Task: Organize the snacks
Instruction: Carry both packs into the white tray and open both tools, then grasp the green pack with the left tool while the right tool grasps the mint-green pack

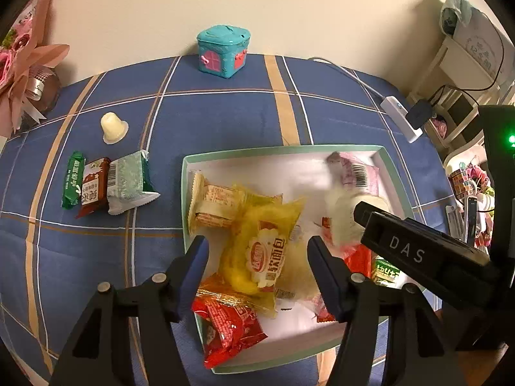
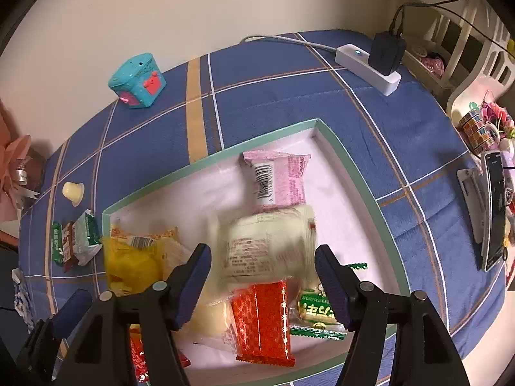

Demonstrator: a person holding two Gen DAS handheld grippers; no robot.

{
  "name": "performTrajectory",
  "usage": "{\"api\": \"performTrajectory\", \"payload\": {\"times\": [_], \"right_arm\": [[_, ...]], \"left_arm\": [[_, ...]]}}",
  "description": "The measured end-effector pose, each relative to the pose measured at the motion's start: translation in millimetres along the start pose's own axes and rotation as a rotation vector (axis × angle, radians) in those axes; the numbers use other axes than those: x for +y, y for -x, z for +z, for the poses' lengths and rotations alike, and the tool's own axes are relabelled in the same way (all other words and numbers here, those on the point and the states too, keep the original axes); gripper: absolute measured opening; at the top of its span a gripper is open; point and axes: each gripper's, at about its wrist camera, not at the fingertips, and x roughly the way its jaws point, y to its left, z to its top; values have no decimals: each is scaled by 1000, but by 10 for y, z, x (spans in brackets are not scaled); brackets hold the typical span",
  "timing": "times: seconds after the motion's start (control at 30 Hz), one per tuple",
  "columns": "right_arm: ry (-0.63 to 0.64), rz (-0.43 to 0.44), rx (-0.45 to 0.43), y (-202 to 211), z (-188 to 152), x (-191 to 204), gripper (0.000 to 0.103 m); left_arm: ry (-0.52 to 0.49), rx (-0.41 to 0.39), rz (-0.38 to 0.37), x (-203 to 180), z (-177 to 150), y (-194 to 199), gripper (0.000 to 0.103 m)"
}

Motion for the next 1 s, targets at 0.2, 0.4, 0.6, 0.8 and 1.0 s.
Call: {"api": "performTrajectory", "payload": {"times": [0.2, 0.4, 0.6, 0.8, 1.0], "right_arm": [[12, -8, 2, 15, -5, 37, 74], [51, -3, 0, 43, -16, 178, 76], [85, 6, -16, 110, -28, 342, 77], [108, 21, -44, 157, -34, 490, 103], [122, 39, -67, 189, -36, 626, 103]], "left_arm": [[43, -17, 30, 156, 44, 57, 67], [119, -40, 116, 499, 93, 106, 69], [232, -54, 167, 939, 121, 146, 69], [303, -71, 245, 1310, 114, 189, 98], [366, -80, 294, 1654, 84, 232, 98]]}}
